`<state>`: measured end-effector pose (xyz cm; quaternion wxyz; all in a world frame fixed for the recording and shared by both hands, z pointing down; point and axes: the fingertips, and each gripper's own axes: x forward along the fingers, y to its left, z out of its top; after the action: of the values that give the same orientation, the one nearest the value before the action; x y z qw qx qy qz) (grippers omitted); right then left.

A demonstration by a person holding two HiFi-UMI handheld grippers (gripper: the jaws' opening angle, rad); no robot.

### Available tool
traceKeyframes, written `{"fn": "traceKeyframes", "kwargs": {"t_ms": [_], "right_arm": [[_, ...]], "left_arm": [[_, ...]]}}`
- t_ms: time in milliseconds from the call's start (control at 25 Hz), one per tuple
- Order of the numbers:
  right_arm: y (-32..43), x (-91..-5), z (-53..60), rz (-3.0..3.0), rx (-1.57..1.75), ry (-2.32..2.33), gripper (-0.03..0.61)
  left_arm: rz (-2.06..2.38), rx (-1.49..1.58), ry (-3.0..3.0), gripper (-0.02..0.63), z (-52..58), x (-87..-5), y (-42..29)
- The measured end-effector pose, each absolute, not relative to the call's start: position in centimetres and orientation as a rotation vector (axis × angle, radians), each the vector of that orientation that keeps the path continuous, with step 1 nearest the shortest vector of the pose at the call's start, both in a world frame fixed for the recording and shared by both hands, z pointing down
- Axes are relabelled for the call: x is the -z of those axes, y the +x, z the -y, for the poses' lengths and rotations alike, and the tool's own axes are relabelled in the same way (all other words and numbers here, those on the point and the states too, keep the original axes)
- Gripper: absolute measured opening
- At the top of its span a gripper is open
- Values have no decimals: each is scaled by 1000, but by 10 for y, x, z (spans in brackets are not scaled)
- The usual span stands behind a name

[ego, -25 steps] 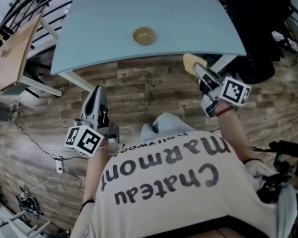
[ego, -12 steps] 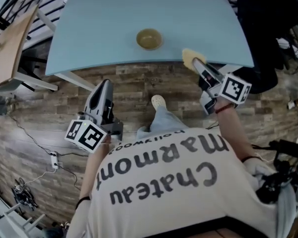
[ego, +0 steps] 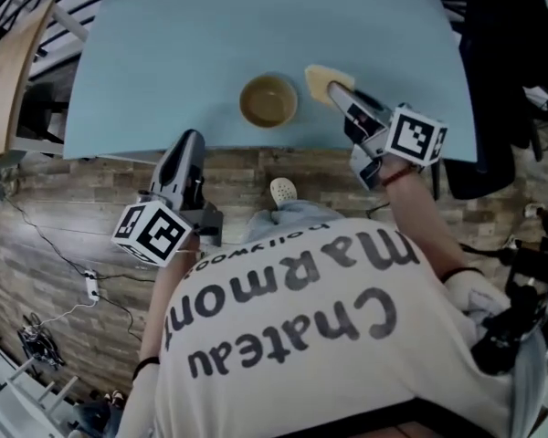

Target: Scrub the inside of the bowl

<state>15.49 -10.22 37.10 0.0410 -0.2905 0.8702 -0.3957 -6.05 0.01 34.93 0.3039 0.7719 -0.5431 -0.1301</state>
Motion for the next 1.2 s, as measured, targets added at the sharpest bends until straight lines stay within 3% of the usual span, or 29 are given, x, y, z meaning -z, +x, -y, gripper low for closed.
{"fn": "traceKeyframes", "kwargs": {"t_ms": [120, 640, 840, 960, 1200], "right_arm": [[156, -388, 110, -2735, 1230, -841, 64], [82, -404, 140, -3003, 1242, -460, 64], [65, -414, 127, -3118, 1169, -279, 64], [59, -417, 116, -3191, 1113, -166, 64], [53, -426, 108, -3387, 930, -131, 64]], "left_arm": [[1423, 264, 2008, 137, 18, -378, -36], [1297, 7, 1680, 187, 76, -467, -3], [1291, -21, 1613, 145, 81, -483, 0], [1334, -60, 1581, 29, 85, -488, 1], [1456, -139, 1610, 21, 93, -477, -8]]}}
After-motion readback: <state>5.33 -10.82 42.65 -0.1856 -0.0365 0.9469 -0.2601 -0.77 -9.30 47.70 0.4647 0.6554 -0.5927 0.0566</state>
